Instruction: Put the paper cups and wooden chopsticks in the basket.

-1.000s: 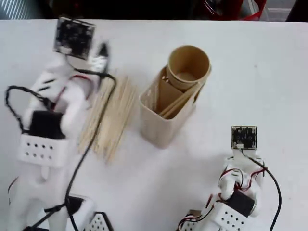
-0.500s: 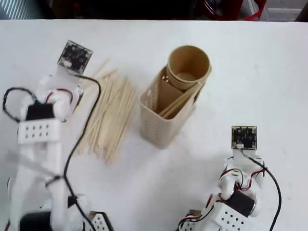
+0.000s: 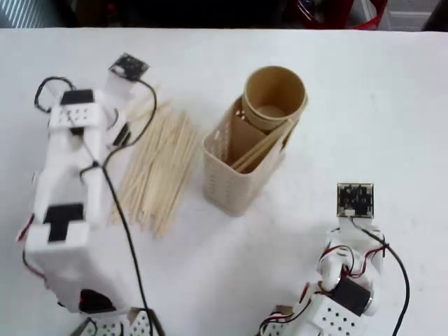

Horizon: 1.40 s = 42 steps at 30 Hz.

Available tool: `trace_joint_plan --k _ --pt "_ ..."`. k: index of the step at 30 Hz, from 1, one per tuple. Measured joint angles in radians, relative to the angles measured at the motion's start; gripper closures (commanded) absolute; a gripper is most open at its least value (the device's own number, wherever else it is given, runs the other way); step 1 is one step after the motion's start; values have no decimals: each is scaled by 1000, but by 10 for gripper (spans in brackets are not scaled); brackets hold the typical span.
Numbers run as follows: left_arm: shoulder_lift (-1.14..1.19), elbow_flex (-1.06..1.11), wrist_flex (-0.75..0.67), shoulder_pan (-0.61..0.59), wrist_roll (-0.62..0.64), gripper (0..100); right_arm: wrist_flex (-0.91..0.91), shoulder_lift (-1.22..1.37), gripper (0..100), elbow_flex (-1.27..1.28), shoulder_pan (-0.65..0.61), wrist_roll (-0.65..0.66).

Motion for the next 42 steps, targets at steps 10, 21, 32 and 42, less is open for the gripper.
trace_joint_plan --k 10,21,32,42 --pt "224 -184 49 25 -17 854 0 0 885 0 0 0" --pt "427 -399 103 23 6 854 0 0 885 0 0 0" --pt "582 -655 215 20 9 888 0 0 885 0 0 0" --pt "701 -867 350 29 11 977 0 0 885 0 0 0"
